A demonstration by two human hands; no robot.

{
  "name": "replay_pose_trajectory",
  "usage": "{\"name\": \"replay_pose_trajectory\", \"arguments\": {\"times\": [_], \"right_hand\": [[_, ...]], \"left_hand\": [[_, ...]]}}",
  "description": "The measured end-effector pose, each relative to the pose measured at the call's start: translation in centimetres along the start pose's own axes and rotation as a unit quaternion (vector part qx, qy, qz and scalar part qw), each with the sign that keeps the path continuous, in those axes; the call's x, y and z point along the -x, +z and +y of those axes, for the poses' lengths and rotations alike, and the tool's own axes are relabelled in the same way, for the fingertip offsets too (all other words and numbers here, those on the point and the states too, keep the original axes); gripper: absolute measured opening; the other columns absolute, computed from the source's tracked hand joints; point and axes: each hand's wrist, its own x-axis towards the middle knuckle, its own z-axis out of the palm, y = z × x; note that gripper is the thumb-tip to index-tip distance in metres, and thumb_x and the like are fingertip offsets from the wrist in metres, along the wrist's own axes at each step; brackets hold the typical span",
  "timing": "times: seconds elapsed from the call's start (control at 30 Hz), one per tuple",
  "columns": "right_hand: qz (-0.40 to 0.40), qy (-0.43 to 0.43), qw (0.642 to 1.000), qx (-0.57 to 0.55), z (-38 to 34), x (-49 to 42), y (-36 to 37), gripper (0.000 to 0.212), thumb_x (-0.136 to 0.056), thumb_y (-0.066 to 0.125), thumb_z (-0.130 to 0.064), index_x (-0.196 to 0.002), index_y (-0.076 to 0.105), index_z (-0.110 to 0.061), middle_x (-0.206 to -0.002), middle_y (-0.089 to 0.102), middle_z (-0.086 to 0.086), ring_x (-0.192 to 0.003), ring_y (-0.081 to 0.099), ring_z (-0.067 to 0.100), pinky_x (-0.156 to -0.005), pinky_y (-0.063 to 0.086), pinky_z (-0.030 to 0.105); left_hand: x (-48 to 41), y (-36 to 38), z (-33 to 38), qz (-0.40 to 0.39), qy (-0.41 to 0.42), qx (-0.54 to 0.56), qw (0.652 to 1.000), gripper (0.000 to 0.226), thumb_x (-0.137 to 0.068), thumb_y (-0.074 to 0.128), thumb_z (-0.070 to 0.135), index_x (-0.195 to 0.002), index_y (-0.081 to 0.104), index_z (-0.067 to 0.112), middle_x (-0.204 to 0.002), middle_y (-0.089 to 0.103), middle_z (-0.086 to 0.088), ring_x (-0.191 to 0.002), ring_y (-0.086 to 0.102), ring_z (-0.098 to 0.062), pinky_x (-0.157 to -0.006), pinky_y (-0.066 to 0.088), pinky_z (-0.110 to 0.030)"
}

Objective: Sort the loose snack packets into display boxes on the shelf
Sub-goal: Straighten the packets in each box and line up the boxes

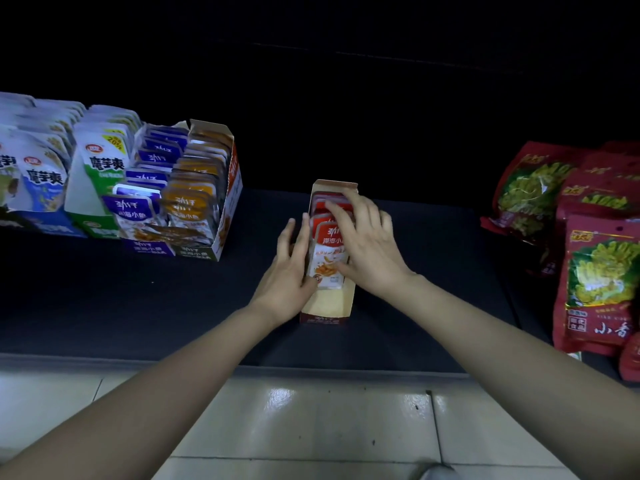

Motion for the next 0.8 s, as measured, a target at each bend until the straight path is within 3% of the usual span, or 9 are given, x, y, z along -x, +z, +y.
{"name": "replay_pose_trajectory", "arguments": {"times": [0.07, 0.13, 0.2, 0.33, 0.43, 0.5, 0.7, 0.8], "right_hand": [[0.027, 0.005, 1.000, 0.009, -0.4, -0.2, 0.4, 0.081, -0.067, 0.079, -0.025, -0.138, 0.045, -0.010, -0.137, 0.044, 0.015, -0.123, 0.042, 0.030, -0.096, 0.037, 0.039], [0.079, 0.014, 0.996, 0.029, -0.7, -1.1, 0.4, 0.058, -0.067, 0.075, -0.015, -0.122, 0.056, -0.008, -0.117, 0.054, 0.012, -0.104, 0.051, 0.028, -0.084, 0.042, 0.037], [0.102, 0.025, 0.994, 0.029, -0.9, -1.9, 0.3, 0.048, -0.071, 0.070, -0.009, -0.117, 0.058, -0.007, -0.111, 0.055, 0.013, -0.097, 0.053, 0.029, -0.080, 0.042, 0.038], [0.038, -0.001, 0.999, -0.015, -0.4, -0.9, 1.0, 0.083, -0.072, 0.074, -0.013, -0.147, 0.038, -0.013, -0.135, 0.043, 0.019, -0.121, 0.042, 0.033, -0.094, 0.041, 0.043], [0.035, 0.038, 0.996, -0.075, 0.4, 0.4, 1.1, 0.096, -0.072, 0.079, -0.021, -0.152, 0.026, -0.016, -0.149, 0.027, 0.017, -0.135, 0.027, 0.032, -0.106, 0.034, 0.045], [0.038, 0.068, 0.992, -0.100, 0.8, 0.8, 1.2, 0.100, -0.071, 0.082, -0.027, -0.152, 0.024, -0.016, -0.152, 0.021, 0.017, -0.138, 0.023, 0.032, -0.108, 0.033, 0.048], [-0.046, 0.128, 0.987, -0.082, -0.4, -0.6, 2.0, 0.122, -0.056, 0.090, -0.042, -0.147, 0.010, -0.027, -0.154, 0.011, 0.014, -0.128, 0.038, 0.034, -0.088, 0.053, 0.047], [-0.003, 0.126, 0.991, -0.046, -0.8, -1.5, 3.0, 0.106, -0.062, 0.088, -0.035, -0.138, 0.015, -0.024, -0.145, 0.028, 0.020, -0.111, 0.051, 0.034, -0.074, 0.056, 0.046]], "left_hand": [[-0.3, 0.1, 0.1, -0.001, -0.009, 0.004, 1.000, 0.102, -0.095, 0.056, 0.018, -0.140, -0.029, 0.053, -0.160, -0.013, 0.012, -0.106, 0.059, -0.021, -0.062, 0.052, -0.027], [-0.3, 0.2, 0.2, -0.011, -0.013, 0.017, 1.000, 0.106, -0.094, 0.052, 0.008, -0.136, -0.032, 0.056, -0.162, -0.003, 0.006, -0.084, 0.063, -0.023, -0.061, 0.055, -0.035], [-0.3, 0.3, 0.2, -0.025, -0.011, 0.019, 0.999, 0.109, -0.092, 0.049, 0.001, -0.136, -0.033, 0.057, -0.161, 0.006, 0.003, -0.070, 0.060, -0.018, -0.055, 0.051, -0.028], [-0.2, 0.3, 0.0, -0.033, 0.000, 0.013, 0.999, 0.104, -0.094, 0.052, 0.008, -0.141, -0.031, 0.050, -0.158, 0.015, -0.002, -0.072, 0.058, -0.011, -0.060, 0.051, -0.024], [-0.4, 0.2, -0.3, -0.022, 0.011, 0.020, 0.999, 0.100, -0.095, 0.054, 0.016, -0.143, -0.027, 0.051, -0.158, 0.015, -0.005, -0.076, 0.056, -0.009, -0.067, 0.052, -0.023], [-0.4, 0.2, -0.4, -0.023, 0.004, 0.030, 0.999, 0.100, -0.095, 0.055, 0.016, -0.143, -0.025, 0.053, -0.159, 0.012, -0.004, -0.086, 0.060, -0.011, -0.075, 0.056, -0.029], [-0.3, 0.1, 0.1, -0.034, 0.003, 0.041, 0.999, 0.097, -0.096, 0.053, 0.012, -0.147, -0.022, 0.046, -0.157, 0.019, 0.002, -0.073, 0.053, -0.003, -0.062, 0.044, -0.011], [-0.1, 0.1, 0.2, -0.037, 0.003, 0.044, 0.998, 0.099, -0.094, 0.049, 0.006, -0.146, -0.022, 0.048, -0.159, 0.019, 0.001, -0.074, 0.054, -0.006, -0.058, 0.043, -0.011]]}}
